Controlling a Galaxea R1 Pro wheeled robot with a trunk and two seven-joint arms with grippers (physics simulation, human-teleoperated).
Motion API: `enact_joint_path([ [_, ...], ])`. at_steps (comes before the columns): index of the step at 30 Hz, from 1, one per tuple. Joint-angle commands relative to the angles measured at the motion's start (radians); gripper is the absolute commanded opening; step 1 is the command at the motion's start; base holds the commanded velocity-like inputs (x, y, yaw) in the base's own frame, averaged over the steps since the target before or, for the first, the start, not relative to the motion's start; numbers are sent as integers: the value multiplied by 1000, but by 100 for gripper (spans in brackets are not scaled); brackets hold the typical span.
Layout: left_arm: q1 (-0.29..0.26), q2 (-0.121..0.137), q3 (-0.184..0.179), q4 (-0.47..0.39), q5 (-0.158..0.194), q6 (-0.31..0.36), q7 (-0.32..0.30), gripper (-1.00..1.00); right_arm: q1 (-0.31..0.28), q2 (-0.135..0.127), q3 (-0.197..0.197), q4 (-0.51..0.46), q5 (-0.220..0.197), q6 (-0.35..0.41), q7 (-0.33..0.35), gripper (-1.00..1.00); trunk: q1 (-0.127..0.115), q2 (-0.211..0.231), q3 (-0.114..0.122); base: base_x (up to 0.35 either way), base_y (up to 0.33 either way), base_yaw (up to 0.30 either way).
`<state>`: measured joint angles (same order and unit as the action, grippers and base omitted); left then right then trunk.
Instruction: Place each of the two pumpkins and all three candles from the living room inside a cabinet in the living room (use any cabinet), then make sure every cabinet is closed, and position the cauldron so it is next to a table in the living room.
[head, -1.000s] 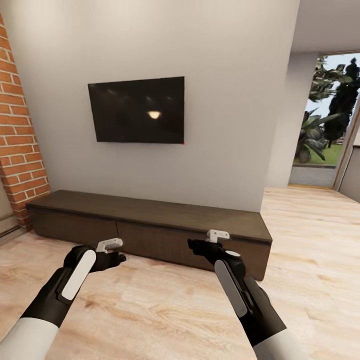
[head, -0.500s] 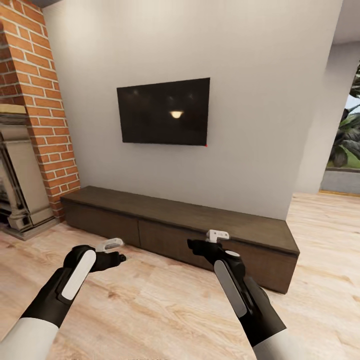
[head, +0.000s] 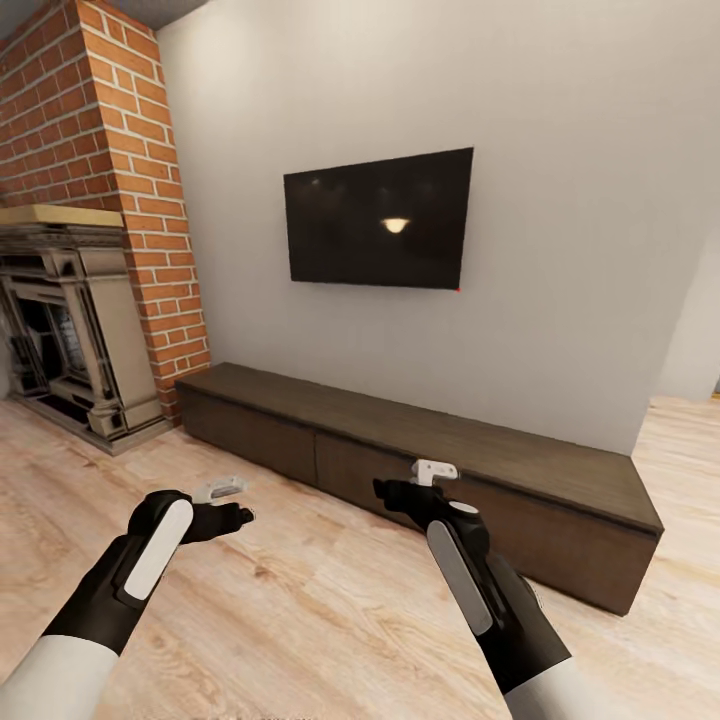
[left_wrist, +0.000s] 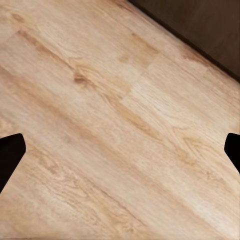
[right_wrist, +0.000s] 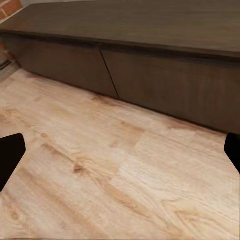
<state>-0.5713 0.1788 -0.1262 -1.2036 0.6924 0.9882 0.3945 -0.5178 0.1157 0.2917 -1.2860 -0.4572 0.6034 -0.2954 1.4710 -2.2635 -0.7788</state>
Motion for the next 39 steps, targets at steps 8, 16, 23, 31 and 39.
enact_joint_path([
  [8, -1, 1, -2, -1, 10, 1, 10, 100, -1, 0, 1, 10, -11, 1, -10, 100, 0, -1, -7, 0, 0, 271],
  [16, -1, 1, -2, -1, 10, 1, 10, 100, -1, 1, 2, 12, -10, 1, -11, 100, 0, -1, -12, 0, 0, 271],
  [23, -1, -2, -3, -1, 10, 1, 10, 100, -1, 1, 3, 17, -9, 1, -11, 100, 0, -1, -17, 0, 0, 270],
  [31, -1, 0, -3, -1, 10, 1, 10, 100, -1, 2, 3, 17, -9, 1, -11, 100, 0, -1, -22, 0, 0, 270],
  [39, -1, -2, -4, -1, 11, 1, 10, 100, -1, 2, 4, 17, -9, 1, -11, 100, 0, -1, -28, 0, 0, 270],
])
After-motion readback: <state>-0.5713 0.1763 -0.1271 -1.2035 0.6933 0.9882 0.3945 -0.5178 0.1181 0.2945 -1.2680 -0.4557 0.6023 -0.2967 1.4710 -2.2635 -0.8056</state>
